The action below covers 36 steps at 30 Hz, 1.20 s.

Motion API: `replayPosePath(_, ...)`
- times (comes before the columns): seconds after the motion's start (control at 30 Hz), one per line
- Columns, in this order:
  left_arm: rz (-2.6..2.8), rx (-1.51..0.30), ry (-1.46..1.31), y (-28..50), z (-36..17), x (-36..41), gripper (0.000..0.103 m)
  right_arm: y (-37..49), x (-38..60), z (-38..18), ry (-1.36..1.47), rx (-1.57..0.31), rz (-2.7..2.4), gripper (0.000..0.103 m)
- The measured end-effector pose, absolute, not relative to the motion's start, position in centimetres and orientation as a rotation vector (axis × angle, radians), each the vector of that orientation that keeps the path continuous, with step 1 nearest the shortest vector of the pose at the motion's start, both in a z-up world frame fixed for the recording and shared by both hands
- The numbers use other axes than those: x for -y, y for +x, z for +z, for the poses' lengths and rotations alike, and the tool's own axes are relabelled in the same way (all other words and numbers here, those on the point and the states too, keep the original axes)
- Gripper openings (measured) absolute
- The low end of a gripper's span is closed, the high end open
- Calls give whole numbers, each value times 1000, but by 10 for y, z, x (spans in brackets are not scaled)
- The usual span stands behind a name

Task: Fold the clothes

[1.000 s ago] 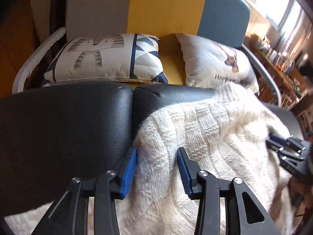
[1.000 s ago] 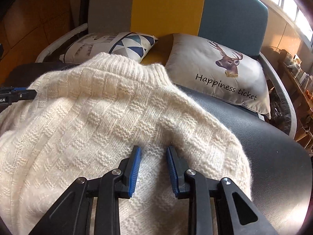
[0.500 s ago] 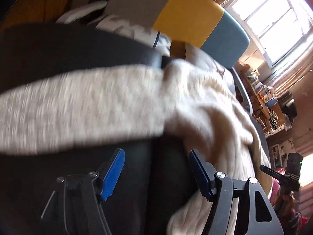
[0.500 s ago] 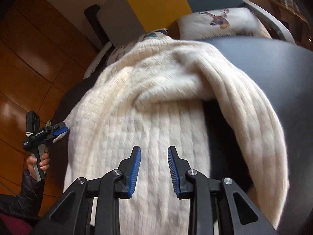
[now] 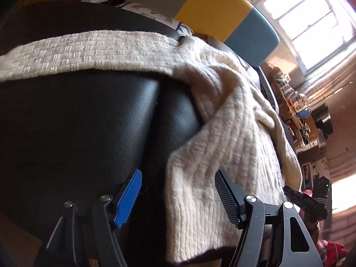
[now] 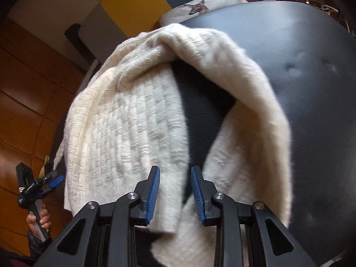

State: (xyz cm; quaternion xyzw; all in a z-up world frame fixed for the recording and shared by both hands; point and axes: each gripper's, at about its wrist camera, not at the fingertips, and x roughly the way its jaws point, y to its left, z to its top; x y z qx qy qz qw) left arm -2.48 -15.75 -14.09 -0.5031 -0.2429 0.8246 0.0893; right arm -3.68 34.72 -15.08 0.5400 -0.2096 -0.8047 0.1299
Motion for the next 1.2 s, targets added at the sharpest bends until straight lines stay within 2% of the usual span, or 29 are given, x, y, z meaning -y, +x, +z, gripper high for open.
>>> replayPosePath(0.17,2446,708,-1493,-10,-139,141,70,-41,-397,-137,1637,498,-2556,29)
replayPosePath(0.27,2450,693,-1484,-9,-137,134,70,-49,-442,-117,1709,389,-2886,29)
replayPosePath(0.3,2452,685,-1481,-8,-136,133,70,-49,-453,-109,1691,449,-2930,32)
replayPosePath(0.37,2459,667,-1475,-7,-134,130,70,-45,-466,-95,1523,717,-2832,32)
replayPosePath(0.4,2464,664,-1471,-7,-133,131,70,-43,-461,-91,1458,775,-2755,32)
replayPosePath(0.5,2464,681,-1471,-8,-133,137,70,-43,-418,-94,1366,775,-2461,33)
replayPosePath(0.7,2450,708,-1479,-6,-134,143,70,-55,-331,-153,1602,587,-2207,33)
replayPosePath(0.87,2442,725,-1484,1,-137,149,70,-60,-324,-168,1598,659,-2203,33)
replayPosePath(1.03,2410,759,-1507,1,-145,149,70,-59,-319,-171,1528,677,-2212,46)
replayPosePath(1.17,2379,782,-1516,1,-150,144,70,-55,-308,-167,1480,537,-2287,46)
replayPosePath(1.2,2374,784,-1516,2,-150,143,70,-54,-298,-164,1498,411,-2333,46)
